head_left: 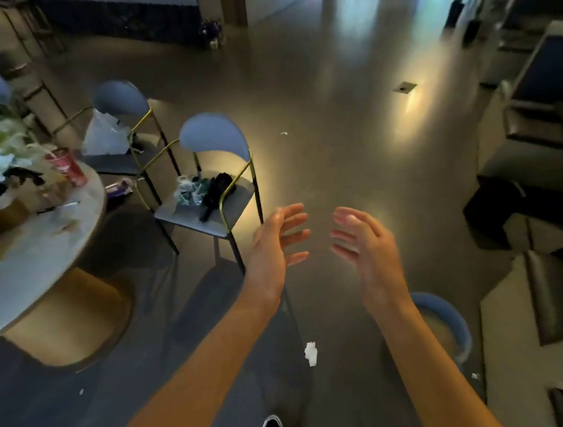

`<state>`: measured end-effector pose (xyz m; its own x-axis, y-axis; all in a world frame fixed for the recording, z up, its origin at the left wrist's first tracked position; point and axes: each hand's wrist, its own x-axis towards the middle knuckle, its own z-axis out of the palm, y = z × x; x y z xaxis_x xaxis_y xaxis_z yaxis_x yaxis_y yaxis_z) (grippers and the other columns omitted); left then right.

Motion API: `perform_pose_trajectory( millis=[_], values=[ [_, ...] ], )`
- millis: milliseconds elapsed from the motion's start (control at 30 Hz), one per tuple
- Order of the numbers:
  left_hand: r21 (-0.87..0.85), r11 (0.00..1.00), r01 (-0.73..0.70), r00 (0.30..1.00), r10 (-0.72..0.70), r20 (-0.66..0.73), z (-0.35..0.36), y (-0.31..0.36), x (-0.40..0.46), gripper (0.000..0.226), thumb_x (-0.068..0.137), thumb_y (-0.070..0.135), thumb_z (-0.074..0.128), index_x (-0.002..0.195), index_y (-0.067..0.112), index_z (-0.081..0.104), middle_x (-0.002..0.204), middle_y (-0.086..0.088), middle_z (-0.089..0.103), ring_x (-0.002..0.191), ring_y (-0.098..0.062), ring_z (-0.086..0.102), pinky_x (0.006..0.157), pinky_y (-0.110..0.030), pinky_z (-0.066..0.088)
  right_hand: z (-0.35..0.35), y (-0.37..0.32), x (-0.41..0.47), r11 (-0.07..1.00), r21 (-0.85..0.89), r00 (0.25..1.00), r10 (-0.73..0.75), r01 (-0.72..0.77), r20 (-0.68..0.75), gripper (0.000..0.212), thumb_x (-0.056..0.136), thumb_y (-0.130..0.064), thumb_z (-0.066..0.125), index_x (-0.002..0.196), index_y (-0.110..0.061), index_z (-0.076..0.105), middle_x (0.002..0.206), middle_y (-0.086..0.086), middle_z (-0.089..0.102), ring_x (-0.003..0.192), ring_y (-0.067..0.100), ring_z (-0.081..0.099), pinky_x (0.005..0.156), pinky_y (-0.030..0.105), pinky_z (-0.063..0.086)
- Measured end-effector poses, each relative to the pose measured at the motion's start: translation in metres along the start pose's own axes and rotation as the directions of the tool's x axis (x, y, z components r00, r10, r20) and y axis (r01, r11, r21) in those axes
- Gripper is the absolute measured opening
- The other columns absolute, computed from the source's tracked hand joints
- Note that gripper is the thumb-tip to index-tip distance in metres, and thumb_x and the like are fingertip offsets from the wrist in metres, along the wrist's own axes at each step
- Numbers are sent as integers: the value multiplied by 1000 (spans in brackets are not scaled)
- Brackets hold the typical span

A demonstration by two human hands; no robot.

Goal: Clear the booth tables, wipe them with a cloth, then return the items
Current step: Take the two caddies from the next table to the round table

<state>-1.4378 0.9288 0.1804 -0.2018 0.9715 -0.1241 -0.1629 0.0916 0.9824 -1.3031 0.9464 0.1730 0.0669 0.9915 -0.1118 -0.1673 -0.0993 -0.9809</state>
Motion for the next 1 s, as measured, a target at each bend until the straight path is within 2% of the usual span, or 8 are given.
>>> perform_pose_trajectory(
  millis=[133,267,467,633,800,867,1000],
  values=[
    [-8,999,54,995,-53,89,19,10,80,43,108,39,30,109,27,71,116,2,74,105,-20,70,91,-45,56,3,-10,64,999,44,989,-4,11,-151,23,104,-16,48,112,-17,69,111,0,71,103,19,68,84,31,55],
    [-12,996,92,972,-87,217,61,4,144,45,108,38,30,113,23,71,116,0,74,102,-18,70,81,-37,57,-17,-16,113,998,63,965,18,-2,-261,26,104,-14,46,119,-10,66,117,7,70,103,20,67,84,30,56],
    [36,994,105,915,-111,387,154,-9,244,48,108,40,28,123,16,67,122,-3,71,105,-20,69,78,-34,56,-81,-19,209,998,54,904,-10,36,-427,26,105,-19,45,118,-14,67,115,2,70,102,17,68,76,23,58],
    [73,995,61,889,-88,449,251,-9,331,53,89,56,36,117,24,69,119,2,73,103,-17,70,79,-36,57,-151,-45,316,993,84,878,-31,81,-478,24,105,-21,45,116,-16,66,113,0,70,104,17,67,77,23,57],
    [84,996,42,863,-79,499,341,1,399,52,90,55,36,117,25,68,119,3,72,104,-16,70,79,-33,58,-214,-82,404,991,66,859,-70,119,-506,21,105,-23,45,111,-23,66,115,-1,68,105,15,66,85,29,56],
    [100,994,48,849,-93,520,375,-1,421,50,95,56,36,118,26,68,120,4,72,105,-16,70,81,-35,57,-237,-91,434,990,78,849,-55,113,-526,21,105,-22,45,108,-25,66,114,-2,69,104,14,66,84,28,56],
    [121,991,65,802,-124,585,434,-12,460,58,87,59,36,122,25,67,121,4,72,107,-16,70,80,-34,57,-273,-94,478,990,87,817,-44,115,-575,23,105,-23,45,115,-22,66,114,-4,69,102,10,67,76,21,56]
  ],
)
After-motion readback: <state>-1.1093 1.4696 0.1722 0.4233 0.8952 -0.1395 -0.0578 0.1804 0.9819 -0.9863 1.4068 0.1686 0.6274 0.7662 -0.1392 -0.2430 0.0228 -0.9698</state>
